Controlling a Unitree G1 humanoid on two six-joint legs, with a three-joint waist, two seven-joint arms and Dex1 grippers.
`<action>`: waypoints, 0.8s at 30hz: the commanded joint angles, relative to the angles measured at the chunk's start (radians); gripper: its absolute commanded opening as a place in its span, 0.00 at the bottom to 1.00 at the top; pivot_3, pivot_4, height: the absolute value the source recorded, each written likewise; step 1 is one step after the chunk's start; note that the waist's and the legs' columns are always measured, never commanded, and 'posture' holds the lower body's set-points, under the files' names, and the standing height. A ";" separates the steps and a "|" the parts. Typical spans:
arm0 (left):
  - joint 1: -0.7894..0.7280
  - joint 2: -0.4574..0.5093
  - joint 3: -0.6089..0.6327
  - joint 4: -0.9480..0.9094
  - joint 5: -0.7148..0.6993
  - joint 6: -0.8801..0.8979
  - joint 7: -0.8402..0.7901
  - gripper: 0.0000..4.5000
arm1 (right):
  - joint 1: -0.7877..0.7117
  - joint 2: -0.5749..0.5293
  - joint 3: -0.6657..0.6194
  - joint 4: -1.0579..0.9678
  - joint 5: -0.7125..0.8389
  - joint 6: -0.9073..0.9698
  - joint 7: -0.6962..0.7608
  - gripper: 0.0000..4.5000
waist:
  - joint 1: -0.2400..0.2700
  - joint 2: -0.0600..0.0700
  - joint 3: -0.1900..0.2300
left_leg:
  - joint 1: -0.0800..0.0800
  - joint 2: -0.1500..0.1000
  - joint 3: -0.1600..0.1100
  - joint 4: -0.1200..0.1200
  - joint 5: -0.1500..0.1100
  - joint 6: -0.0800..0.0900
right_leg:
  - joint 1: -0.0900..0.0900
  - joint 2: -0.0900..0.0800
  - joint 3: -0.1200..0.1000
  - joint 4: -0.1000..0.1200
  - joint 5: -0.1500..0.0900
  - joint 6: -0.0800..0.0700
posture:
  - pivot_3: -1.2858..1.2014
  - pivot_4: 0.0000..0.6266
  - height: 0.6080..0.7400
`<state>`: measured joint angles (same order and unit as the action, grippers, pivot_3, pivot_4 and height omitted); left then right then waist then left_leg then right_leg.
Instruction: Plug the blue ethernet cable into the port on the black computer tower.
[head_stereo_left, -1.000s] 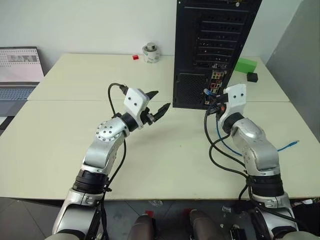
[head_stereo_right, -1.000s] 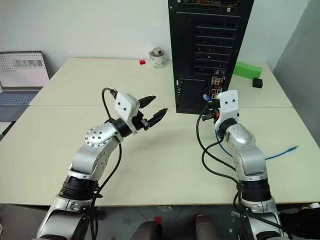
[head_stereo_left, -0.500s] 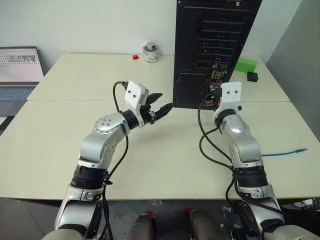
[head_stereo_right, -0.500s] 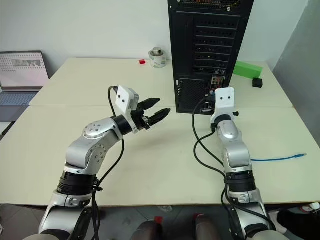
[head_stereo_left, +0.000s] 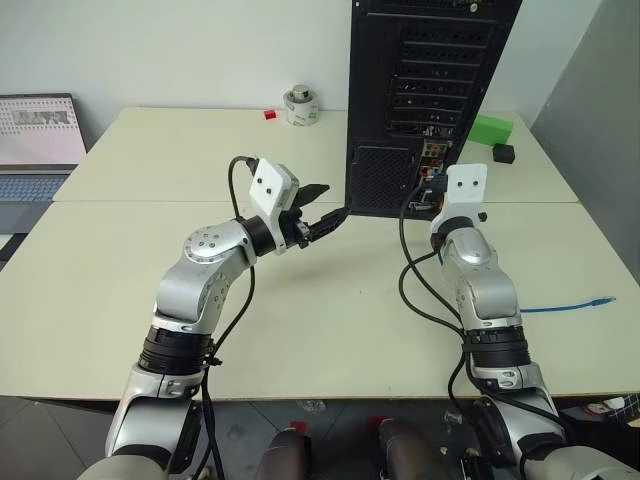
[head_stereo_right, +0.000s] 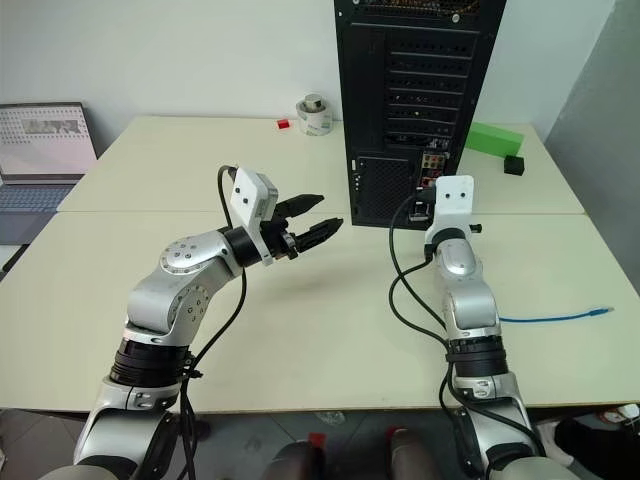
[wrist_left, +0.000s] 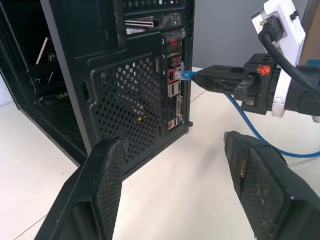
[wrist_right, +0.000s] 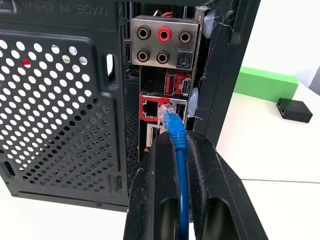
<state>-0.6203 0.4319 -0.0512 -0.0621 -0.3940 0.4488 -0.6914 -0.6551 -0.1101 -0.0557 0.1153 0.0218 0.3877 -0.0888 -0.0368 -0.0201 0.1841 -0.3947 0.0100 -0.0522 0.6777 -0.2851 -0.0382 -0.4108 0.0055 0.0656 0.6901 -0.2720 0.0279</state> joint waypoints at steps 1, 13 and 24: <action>-0.021 0.007 0.017 -0.009 0.007 -0.023 -0.015 0.72 | -0.039 0.004 -0.003 -0.023 -0.005 -0.023 0.003 0.00 | -0.001 0.000 0.000 | 0.000 0.000 0.000 0.000 0.000 0.000 | 0.000 0.000 0.000 0.000 0.000 0.000 | 0.52 0.24 1.00; -0.021 0.022 0.023 0.028 0.040 -0.058 -0.032 0.72 | -0.025 0.014 0.023 -0.068 -0.014 0.001 0.014 0.00 | -0.005 0.000 0.000 | 0.000 0.000 0.000 0.000 0.000 0.000 | 0.000 0.000 0.000 0.000 0.000 0.000 | 0.52 0.24 1.00; -0.015 0.018 0.023 0.028 0.056 -0.067 -0.036 0.72 | -0.018 0.021 0.017 -0.078 -0.019 0.000 -0.001 0.00 | -0.005 0.000 0.000 | 0.000 0.000 0.000 0.000 0.000 0.000 | -0.001 0.000 0.000 0.000 0.000 0.000 | 0.52 0.24 1.00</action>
<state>-0.6201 0.4456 -0.0507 -0.0250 -0.3419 0.4056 -0.7282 -0.6569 -0.0895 -0.0244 0.0800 0.0131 0.4019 -0.0791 -0.0416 -0.0201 0.1841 -0.3952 0.0101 -0.0524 0.6774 -0.2852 -0.0382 -0.4114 0.0056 0.0657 0.6897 -0.2720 0.0279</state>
